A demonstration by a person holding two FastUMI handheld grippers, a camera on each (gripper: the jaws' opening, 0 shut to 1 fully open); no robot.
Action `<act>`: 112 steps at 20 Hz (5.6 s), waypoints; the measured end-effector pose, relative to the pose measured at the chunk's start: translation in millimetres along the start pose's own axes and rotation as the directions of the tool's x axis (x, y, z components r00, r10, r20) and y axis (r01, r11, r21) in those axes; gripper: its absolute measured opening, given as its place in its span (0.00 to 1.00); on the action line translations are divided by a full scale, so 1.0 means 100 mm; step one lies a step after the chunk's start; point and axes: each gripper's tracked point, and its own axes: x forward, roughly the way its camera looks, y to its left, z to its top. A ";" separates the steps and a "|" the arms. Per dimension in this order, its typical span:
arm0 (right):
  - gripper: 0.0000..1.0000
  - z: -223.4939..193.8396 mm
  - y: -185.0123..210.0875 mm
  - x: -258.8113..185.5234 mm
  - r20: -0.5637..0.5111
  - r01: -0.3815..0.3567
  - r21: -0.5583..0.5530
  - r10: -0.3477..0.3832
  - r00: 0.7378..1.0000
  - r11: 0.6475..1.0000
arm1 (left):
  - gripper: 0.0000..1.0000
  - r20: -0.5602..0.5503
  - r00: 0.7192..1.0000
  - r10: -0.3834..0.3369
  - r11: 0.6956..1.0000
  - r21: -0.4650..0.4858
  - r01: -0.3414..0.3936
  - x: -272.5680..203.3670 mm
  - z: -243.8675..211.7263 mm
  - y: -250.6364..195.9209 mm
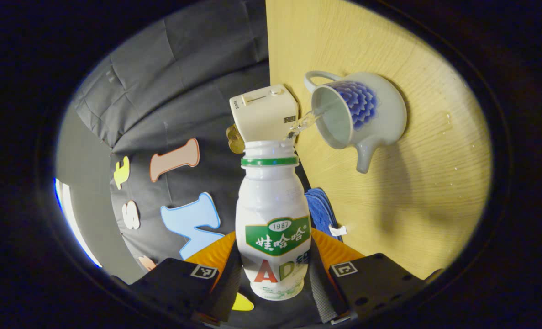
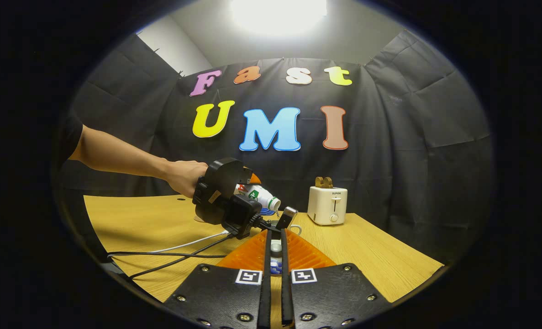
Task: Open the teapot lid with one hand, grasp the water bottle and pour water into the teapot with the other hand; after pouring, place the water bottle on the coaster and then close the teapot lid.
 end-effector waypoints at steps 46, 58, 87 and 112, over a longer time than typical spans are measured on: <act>0.09 0.01 -0.01 0.00 0.007 -0.015 0.027 0.015 1.000 1.000 | 0.80 0.045 0.999 -0.012 1.000 0.027 0.011 0.03 0.00 -0.02; 0.09 -0.02 0.06 0.05 -0.005 -0.019 0.039 0.019 1.000 0.999 | 0.81 0.074 0.996 -0.052 0.957 -0.283 0.071 0.02 0.02 -0.20; 0.09 -0.23 -0.14 2.36 -0.162 0.091 -0.009 -0.091 0.983 0.996 | 0.81 0.037 0.994 0.099 -0.116 -0.992 0.049 -0.12 -1.30 -0.39; 0.68 0.10 -0.17 2.11 0.024 0.182 -0.089 -0.180 0.983 0.979 | 0.70 -0.022 0.998 0.054 -0.340 -0.940 -0.002 0.02 -1.84 -0.70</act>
